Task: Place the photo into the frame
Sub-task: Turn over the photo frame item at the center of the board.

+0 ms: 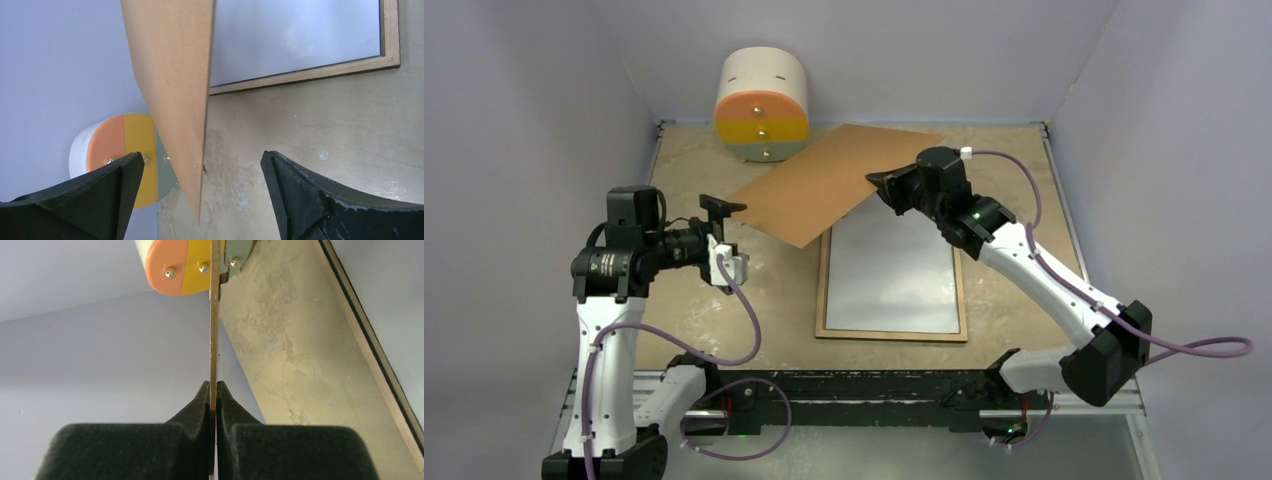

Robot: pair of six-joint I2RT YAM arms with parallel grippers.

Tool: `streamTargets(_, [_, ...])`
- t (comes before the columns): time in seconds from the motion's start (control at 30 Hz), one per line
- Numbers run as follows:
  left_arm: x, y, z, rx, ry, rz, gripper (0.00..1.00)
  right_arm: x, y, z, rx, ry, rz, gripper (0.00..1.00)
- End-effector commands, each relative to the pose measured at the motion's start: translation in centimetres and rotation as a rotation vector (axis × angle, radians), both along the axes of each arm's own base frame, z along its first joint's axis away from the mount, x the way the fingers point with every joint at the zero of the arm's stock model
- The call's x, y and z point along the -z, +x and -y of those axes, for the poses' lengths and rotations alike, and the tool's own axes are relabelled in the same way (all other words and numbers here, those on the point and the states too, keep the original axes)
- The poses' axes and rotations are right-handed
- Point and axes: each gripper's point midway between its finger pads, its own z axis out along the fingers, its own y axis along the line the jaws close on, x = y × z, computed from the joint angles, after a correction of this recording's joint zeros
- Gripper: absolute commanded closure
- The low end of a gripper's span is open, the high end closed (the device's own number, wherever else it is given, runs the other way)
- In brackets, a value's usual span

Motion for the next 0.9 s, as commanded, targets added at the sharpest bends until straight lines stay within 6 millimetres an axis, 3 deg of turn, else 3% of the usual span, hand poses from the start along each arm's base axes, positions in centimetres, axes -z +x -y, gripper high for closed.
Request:
streamTargets(0.0, [-0.3, 0.1, 0.7, 0.063, -0.008, 0.113, 0.06, -7.5, 0.2, -2.0, -0.019, 0.201, 0.124, 1.00])
streamTargets(0.33, [-1.2, 2.6, 1.8, 0.094, -0.059, 0.257, 0.25, -7.0, -1.2, -5.6, -0.087, 0.284, 0.097, 1.00])
streamTargets(0.5, [-0.5, 3.6, 1.7, 0.095, -0.028, 0.294, 0.61, -7.2, -1.3, -6.2, -0.101, 0.306, 0.094, 1.00])
streamTargets(0.67, [-2.1, 4.2, 1.7, 0.081, -0.042, 0.380, 0.99, -7.1, -2.1, -7.3, -0.177, 0.325, 0.090, 1.00])
streamTargets(0.77, [-4.0, 4.5, 1.7, 0.062, -0.075, 0.443, 1.00, -6.1, -3.5, -8.1, -0.286, 0.292, 0.099, 0.79])
streamTargets(0.87, [-5.3, 4.5, 1.8, 0.063, -0.085, 0.479, 1.00, -4.6, -4.2, -6.9, -0.371, 0.226, 0.124, 0.53])
